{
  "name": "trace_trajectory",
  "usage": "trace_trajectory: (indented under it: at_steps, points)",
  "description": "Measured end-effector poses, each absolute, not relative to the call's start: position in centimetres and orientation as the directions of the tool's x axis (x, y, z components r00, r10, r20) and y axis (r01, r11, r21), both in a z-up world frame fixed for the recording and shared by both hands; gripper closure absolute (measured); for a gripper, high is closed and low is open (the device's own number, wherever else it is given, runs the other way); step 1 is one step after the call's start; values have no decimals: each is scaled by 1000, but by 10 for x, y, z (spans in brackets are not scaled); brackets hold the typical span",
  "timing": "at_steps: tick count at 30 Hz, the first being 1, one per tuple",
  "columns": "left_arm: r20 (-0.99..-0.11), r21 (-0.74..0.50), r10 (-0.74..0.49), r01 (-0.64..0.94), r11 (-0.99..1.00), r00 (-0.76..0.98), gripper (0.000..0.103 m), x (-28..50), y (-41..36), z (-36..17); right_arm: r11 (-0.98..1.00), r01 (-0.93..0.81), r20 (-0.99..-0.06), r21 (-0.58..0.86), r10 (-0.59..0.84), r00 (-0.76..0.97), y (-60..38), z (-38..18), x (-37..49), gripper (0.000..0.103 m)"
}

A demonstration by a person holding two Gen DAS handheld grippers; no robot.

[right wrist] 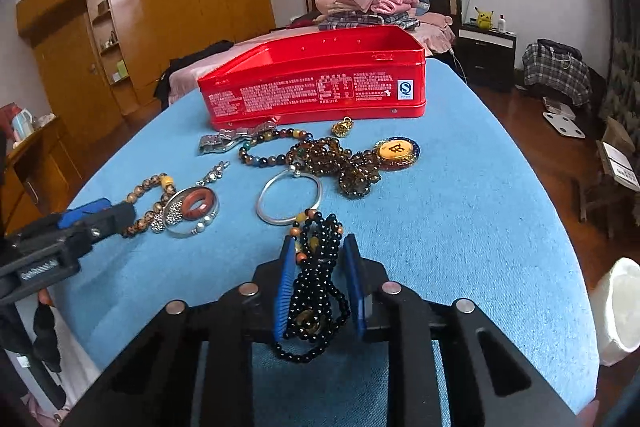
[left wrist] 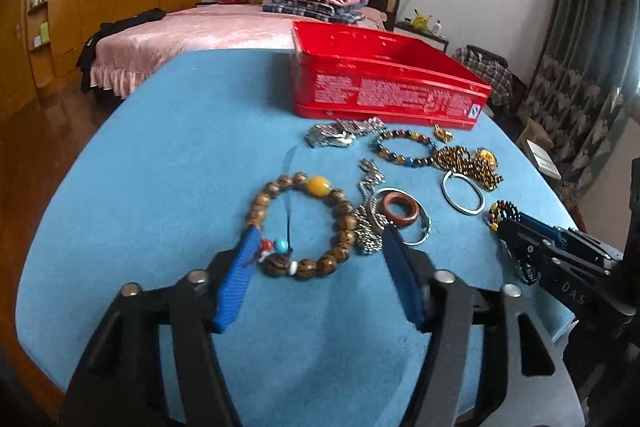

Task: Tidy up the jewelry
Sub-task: 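Drop the black bead necklace into the red tin while the left gripper drops the wooden bracelet in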

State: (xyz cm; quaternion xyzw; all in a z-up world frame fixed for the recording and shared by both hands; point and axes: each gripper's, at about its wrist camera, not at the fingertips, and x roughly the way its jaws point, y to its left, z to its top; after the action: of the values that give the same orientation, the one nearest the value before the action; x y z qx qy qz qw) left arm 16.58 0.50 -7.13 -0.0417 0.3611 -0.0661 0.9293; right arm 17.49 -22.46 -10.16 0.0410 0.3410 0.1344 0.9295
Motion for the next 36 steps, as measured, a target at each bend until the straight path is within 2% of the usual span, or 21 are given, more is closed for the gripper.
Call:
trace_trajectory:
  at_steps: [5, 8, 10, 16, 22, 25, 27, 32, 36]
  points:
    - [-670, -66, -132, 118, 991, 731, 55, 163, 1, -77, 962, -229, -621, 149, 272, 735, -224, -101, 172, 79]
    - [-669, -10, -101, 126, 992, 736, 66, 159, 4, -80, 961, -230, -618, 154, 275, 736, -225, -102, 171, 79]
    - [-670, 7, -85, 121, 993, 738, 67, 157, 6, -80, 961, -228, -619, 157, 276, 736, -225, -101, 171, 79]
    - [-669, -3, -79, 104, 995, 739, 72, 152, 11, -72, 960, -230, -617, 158, 278, 736, -225, -101, 168, 79]
    - [-635, -7, -136, 171, 985, 760, 72, 148, -1, -59, 961, -231, -615, 150, 274, 740, -225, -101, 168, 77]
    - [-665, -21, -151, 184, 983, 731, 73, 159, -6, -69, 960, -233, -613, 153, 277, 740, -226, -102, 168, 77]
    - [-693, -34, -158, 187, 982, 704, 82, 166, -6, -80, 960, -234, -614, 152, 277, 739, -227, -101, 168, 77]
    - [-676, -48, -164, 178, 983, 719, 80, 170, -4, -85, 961, -233, -610, 151, 276, 743, -226, -102, 168, 77]
    - [-673, -50, -160, 172, 984, 722, 81, 178, -6, -89, 960, -245, -590, 135, 276, 759, -223, -104, 169, 73]
